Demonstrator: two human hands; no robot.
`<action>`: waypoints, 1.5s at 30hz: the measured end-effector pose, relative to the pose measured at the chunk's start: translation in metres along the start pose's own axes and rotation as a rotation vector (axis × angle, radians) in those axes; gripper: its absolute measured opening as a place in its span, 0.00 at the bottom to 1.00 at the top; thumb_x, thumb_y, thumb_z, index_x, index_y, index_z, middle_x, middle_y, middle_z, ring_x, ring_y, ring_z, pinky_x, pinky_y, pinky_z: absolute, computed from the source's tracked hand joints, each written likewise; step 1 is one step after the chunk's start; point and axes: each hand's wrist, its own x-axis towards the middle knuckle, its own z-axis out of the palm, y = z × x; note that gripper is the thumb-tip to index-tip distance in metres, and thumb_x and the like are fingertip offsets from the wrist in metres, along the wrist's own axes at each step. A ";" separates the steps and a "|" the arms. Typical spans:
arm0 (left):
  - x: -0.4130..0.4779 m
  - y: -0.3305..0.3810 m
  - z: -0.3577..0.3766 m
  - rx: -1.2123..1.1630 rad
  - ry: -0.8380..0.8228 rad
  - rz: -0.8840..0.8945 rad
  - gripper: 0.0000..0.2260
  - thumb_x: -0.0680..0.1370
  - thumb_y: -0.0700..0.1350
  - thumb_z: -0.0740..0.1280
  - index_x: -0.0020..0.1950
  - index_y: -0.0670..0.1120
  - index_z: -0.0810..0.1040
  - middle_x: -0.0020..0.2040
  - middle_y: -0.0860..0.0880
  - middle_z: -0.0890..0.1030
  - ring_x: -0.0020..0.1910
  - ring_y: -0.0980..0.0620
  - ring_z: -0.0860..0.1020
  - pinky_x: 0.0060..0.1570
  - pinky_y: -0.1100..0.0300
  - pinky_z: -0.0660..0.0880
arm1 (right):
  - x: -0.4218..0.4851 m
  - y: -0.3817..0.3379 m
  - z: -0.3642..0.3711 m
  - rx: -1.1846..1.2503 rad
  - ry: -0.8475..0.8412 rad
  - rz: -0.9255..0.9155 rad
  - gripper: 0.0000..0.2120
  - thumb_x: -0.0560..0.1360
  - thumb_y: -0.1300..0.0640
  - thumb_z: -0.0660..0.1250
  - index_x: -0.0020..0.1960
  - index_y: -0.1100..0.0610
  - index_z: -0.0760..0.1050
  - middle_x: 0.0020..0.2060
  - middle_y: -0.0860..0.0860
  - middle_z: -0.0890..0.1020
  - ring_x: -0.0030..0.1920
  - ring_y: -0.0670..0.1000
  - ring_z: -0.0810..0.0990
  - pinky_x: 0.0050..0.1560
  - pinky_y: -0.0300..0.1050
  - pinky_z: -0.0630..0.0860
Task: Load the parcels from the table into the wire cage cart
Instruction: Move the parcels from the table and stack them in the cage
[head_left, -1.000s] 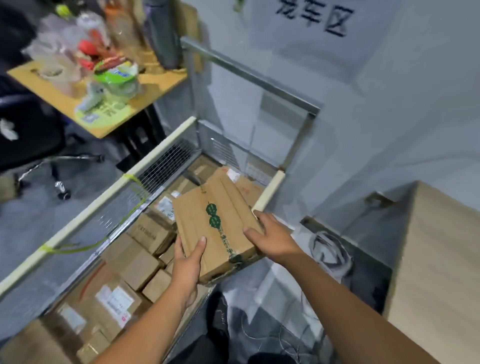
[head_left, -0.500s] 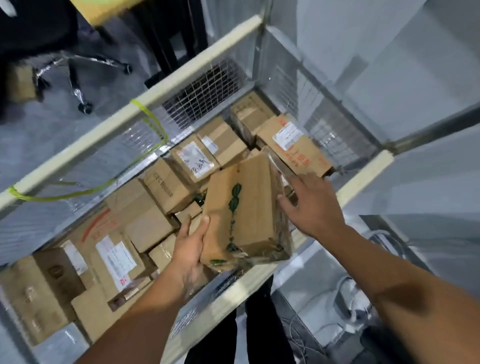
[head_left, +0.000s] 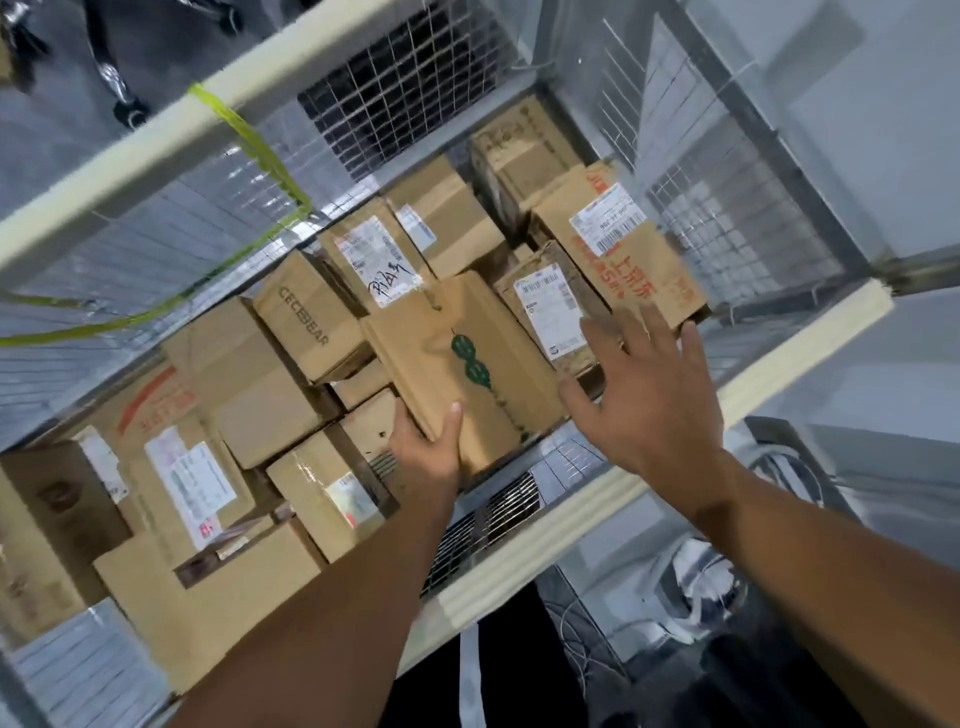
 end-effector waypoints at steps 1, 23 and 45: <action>0.005 -0.002 0.012 0.001 -0.033 0.005 0.35 0.75 0.56 0.76 0.77 0.45 0.68 0.65 0.47 0.81 0.62 0.47 0.81 0.63 0.48 0.80 | 0.001 0.000 0.001 -0.010 -0.003 0.001 0.39 0.78 0.31 0.43 0.84 0.46 0.57 0.84 0.53 0.58 0.84 0.58 0.48 0.82 0.66 0.45; -0.139 0.135 -0.071 0.706 -0.410 0.616 0.27 0.81 0.64 0.65 0.76 0.53 0.67 0.75 0.52 0.69 0.79 0.46 0.61 0.77 0.50 0.59 | -0.151 -0.017 -0.038 0.458 0.211 0.319 0.37 0.78 0.30 0.50 0.83 0.46 0.59 0.83 0.54 0.59 0.84 0.57 0.48 0.81 0.63 0.40; -0.642 -0.106 -0.070 1.259 -1.759 1.411 0.36 0.76 0.72 0.61 0.81 0.59 0.61 0.84 0.51 0.55 0.83 0.47 0.45 0.81 0.43 0.48 | -0.814 -0.096 0.133 1.018 0.859 1.920 0.35 0.82 0.31 0.53 0.84 0.46 0.56 0.83 0.52 0.59 0.84 0.54 0.51 0.83 0.60 0.46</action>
